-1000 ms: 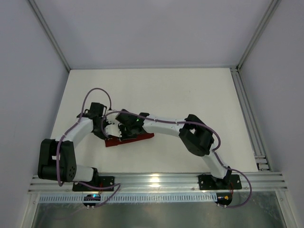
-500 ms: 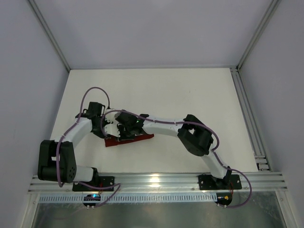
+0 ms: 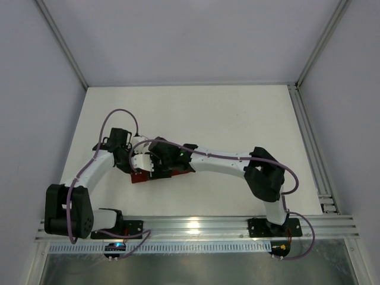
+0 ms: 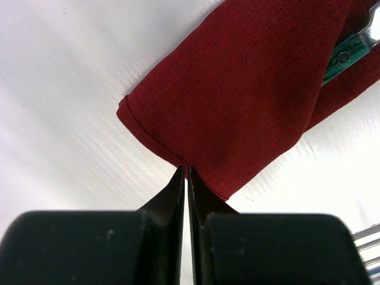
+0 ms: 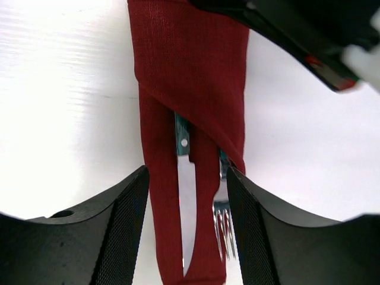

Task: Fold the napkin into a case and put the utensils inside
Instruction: Stuff the knife into the folded napkin, then move the smaller rectangle folded napkin to the corner of the board.

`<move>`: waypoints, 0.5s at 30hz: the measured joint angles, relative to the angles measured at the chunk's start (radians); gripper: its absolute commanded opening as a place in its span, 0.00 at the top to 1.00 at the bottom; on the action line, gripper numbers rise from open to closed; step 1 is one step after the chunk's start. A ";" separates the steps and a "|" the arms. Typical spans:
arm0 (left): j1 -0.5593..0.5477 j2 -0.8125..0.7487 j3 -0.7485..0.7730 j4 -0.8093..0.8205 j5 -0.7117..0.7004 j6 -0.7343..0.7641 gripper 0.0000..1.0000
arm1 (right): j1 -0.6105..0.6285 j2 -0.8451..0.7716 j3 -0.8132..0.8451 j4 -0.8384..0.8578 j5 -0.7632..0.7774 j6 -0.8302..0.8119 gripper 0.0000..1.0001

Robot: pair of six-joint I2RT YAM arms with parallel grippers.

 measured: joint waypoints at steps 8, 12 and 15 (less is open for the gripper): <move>0.000 -0.050 0.003 -0.036 -0.003 0.007 0.94 | -0.005 -0.207 -0.051 -0.031 -0.033 0.025 0.53; 0.000 -0.050 0.020 -0.050 -0.003 0.006 0.90 | -0.052 -0.214 -0.075 0.034 -0.096 0.154 0.83; 0.000 -0.050 0.046 -0.043 -0.003 -0.006 0.90 | -0.111 -0.188 -0.088 0.159 -0.113 0.302 0.91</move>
